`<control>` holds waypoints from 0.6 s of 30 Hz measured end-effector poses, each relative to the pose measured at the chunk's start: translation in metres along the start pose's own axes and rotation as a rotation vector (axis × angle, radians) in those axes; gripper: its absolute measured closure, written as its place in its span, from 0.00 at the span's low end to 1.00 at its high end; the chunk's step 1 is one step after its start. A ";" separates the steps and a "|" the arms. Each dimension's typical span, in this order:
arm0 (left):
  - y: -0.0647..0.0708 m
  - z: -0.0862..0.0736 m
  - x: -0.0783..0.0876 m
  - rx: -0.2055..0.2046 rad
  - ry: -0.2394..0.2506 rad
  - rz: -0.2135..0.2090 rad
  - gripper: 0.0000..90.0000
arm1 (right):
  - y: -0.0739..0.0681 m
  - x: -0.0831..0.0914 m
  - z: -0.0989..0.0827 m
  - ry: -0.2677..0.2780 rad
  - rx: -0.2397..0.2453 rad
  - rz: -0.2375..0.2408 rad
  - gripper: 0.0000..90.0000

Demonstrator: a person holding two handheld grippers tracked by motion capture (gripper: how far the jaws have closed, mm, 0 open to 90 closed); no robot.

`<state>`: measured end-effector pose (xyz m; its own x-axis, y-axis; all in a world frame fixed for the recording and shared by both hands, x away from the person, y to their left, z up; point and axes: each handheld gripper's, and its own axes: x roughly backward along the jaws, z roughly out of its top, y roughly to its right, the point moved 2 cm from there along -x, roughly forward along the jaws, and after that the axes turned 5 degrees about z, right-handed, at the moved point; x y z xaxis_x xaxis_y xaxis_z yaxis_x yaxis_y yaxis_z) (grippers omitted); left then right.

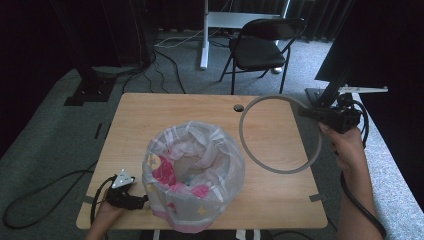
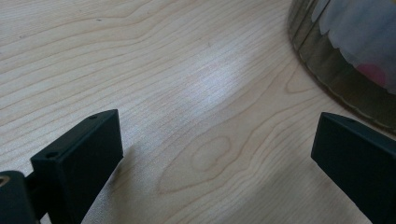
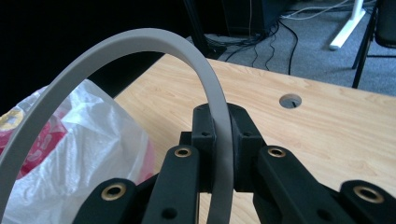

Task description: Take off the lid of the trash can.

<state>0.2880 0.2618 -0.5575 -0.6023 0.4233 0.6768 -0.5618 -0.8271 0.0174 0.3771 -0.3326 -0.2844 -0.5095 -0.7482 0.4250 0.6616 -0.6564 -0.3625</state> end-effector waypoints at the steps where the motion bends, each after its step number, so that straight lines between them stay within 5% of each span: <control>1: 0.000 0.000 0.000 0.000 0.000 0.000 0.02 | 0.003 0.000 -0.002 0.000 -0.006 -0.001 0.92; 18: 0.000 0.000 0.000 -0.002 0.000 0.004 0.02 | 0.046 -0.027 -0.047 -0.072 -0.112 -0.036 0.92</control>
<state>0.2876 0.2619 -0.5575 -0.6046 0.4202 0.6767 -0.5607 -0.8279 0.0133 0.3955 -0.3468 -0.3516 -0.4886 -0.7178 0.4960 0.5761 -0.6923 -0.4345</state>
